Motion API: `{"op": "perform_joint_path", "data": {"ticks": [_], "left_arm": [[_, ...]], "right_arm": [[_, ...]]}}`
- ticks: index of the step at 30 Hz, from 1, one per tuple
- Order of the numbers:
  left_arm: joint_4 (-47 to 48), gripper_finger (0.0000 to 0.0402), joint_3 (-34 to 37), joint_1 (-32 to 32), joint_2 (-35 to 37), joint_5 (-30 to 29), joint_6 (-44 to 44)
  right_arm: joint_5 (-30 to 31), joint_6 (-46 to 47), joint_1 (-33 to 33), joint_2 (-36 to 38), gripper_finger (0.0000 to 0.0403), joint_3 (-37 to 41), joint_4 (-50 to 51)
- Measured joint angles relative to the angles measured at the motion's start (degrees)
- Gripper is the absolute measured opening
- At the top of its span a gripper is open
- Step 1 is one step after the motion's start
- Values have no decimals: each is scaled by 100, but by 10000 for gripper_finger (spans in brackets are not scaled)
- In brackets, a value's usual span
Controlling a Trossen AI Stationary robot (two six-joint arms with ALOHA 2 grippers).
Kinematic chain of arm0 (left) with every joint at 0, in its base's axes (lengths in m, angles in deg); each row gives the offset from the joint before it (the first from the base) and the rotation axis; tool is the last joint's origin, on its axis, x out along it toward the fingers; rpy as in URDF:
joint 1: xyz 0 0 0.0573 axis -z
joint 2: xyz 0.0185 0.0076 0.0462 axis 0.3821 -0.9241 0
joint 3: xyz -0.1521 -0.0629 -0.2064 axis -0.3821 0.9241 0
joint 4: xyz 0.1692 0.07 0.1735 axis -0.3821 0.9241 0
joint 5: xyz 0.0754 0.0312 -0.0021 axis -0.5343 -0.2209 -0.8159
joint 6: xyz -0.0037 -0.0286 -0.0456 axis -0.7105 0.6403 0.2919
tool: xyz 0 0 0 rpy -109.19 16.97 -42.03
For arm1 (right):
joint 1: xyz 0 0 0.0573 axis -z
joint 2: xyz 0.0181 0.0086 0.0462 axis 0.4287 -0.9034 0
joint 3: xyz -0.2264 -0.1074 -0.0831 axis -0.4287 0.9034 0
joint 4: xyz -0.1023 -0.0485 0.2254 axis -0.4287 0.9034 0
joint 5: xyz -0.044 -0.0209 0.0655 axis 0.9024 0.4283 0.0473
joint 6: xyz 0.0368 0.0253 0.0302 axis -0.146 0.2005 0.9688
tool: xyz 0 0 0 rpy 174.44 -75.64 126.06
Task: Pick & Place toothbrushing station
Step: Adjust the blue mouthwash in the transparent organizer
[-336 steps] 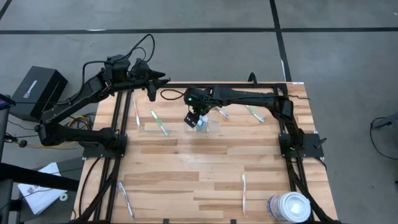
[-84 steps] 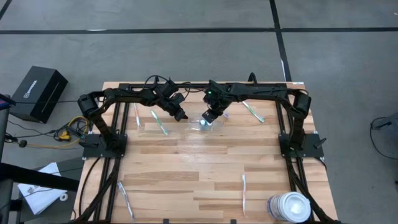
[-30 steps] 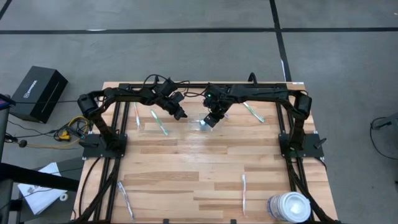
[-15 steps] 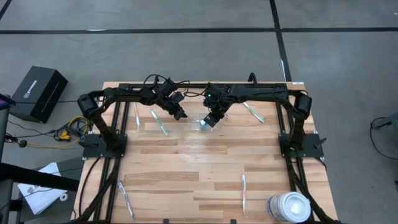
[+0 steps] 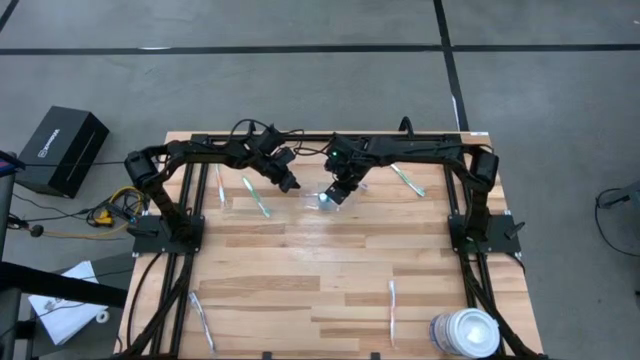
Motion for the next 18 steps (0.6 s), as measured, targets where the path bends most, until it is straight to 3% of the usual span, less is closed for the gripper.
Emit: {"op": "perform_joint_path", "data": {"ticks": [18], "left_arm": [[-32, 1, 0, -2, 0, -32, -22]], "right_arm": [[-73, 14, 292, -12, 0, 7, -513]]}}
